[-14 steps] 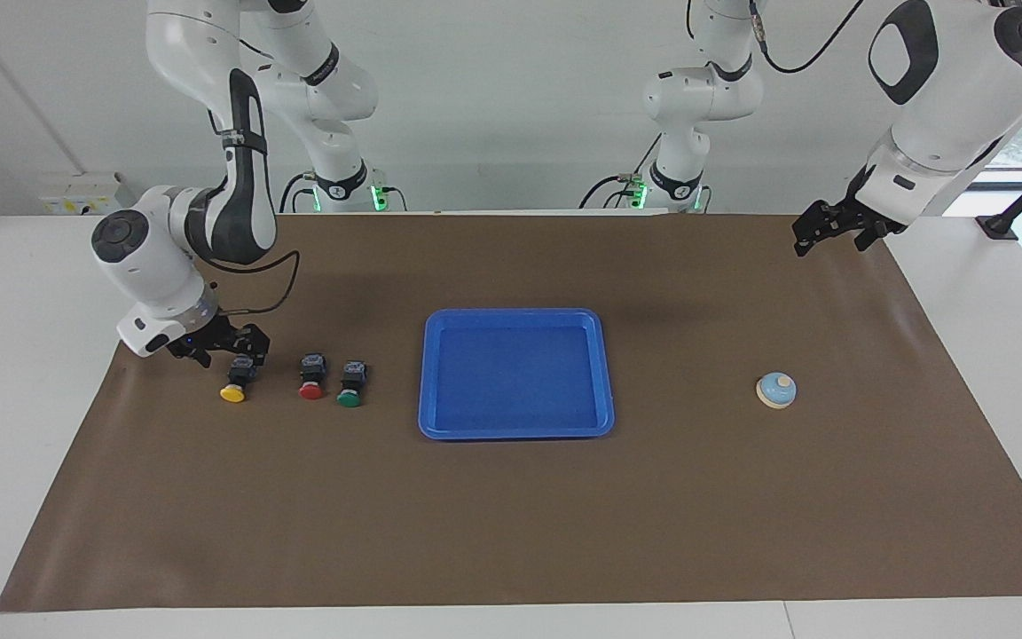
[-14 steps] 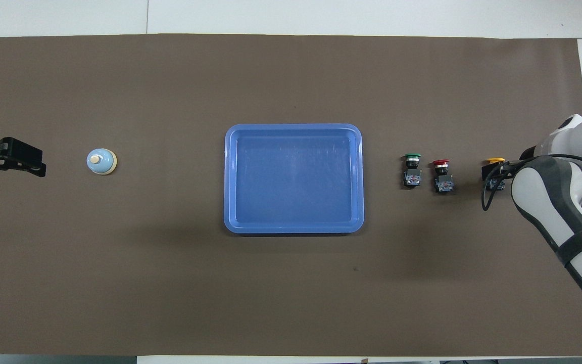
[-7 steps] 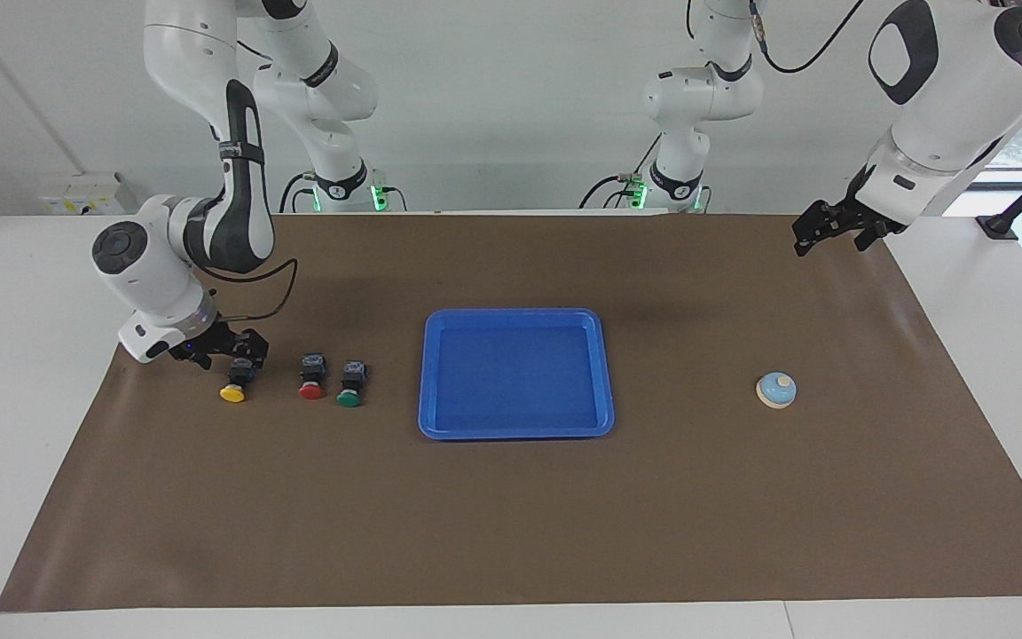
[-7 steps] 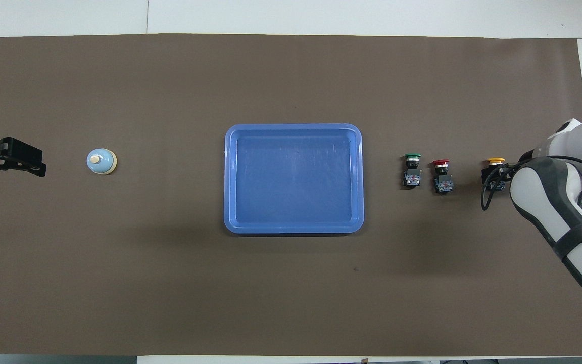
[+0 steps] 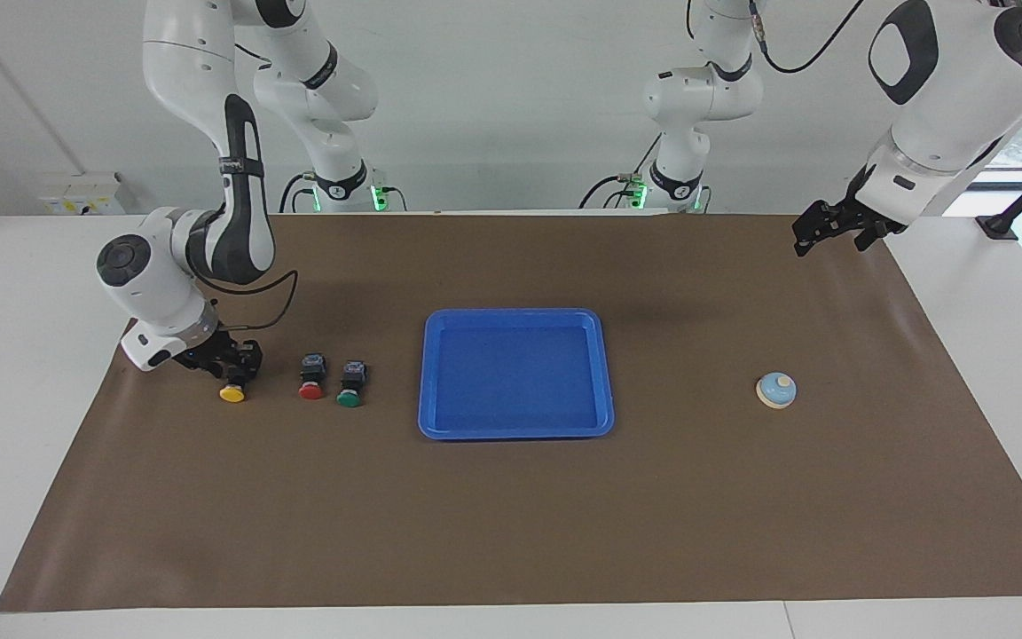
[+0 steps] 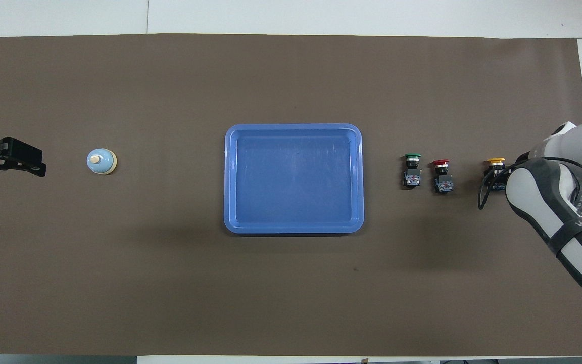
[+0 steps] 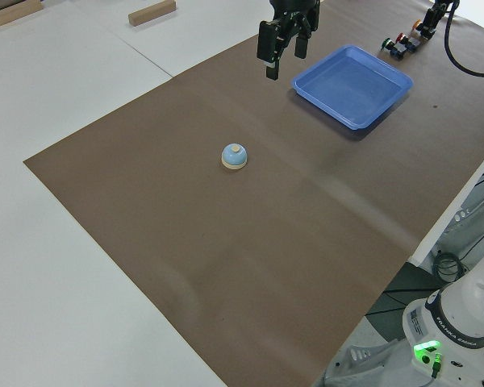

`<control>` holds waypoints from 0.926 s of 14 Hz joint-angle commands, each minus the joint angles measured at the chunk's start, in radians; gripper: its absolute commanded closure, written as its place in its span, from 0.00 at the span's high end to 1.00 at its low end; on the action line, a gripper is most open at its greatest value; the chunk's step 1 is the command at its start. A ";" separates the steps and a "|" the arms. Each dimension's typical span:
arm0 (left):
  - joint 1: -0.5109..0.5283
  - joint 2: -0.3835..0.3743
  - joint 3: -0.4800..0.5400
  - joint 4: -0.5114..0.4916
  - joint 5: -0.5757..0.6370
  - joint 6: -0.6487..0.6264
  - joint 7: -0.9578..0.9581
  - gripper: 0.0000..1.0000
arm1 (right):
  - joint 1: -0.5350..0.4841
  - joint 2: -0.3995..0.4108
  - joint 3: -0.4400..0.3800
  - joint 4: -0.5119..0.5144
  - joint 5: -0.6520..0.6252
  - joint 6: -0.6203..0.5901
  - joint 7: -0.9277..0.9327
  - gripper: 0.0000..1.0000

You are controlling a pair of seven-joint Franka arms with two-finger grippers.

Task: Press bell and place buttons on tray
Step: 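Reach the right gripper to the yellow button and grasp it, then carry the yellow button with the right gripper into the tray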

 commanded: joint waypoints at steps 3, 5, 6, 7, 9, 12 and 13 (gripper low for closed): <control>0.000 -0.011 0.003 -0.001 -0.008 -0.001 0.002 1.00 | 0.043 -0.031 0.007 0.085 0.006 -0.110 0.018 0.00; 0.000 -0.011 0.005 -0.001 -0.008 -0.001 0.002 1.00 | 0.097 -0.029 0.014 0.240 0.006 -0.284 0.134 0.00; 0.000 -0.011 0.005 -0.001 -0.008 -0.001 0.002 1.00 | 0.138 -0.028 0.018 0.290 0.006 -0.330 0.187 0.00; 0.000 -0.011 0.005 -0.001 -0.008 -0.001 0.002 1.00 | 0.207 -0.026 0.018 0.325 0.009 -0.387 0.269 0.00; 0.000 -0.011 0.005 -0.001 -0.008 -0.001 0.002 1.00 | 0.362 -0.026 0.020 0.342 0.011 -0.415 0.520 0.00; 0.000 -0.011 0.005 0.001 -0.008 -0.001 0.002 1.00 | 0.519 -0.022 0.020 0.341 0.084 -0.369 0.672 0.00; 0.000 -0.011 0.005 -0.001 -0.008 -0.001 0.002 1.00 | 0.557 -0.016 0.018 0.342 0.099 -0.364 0.692 0.00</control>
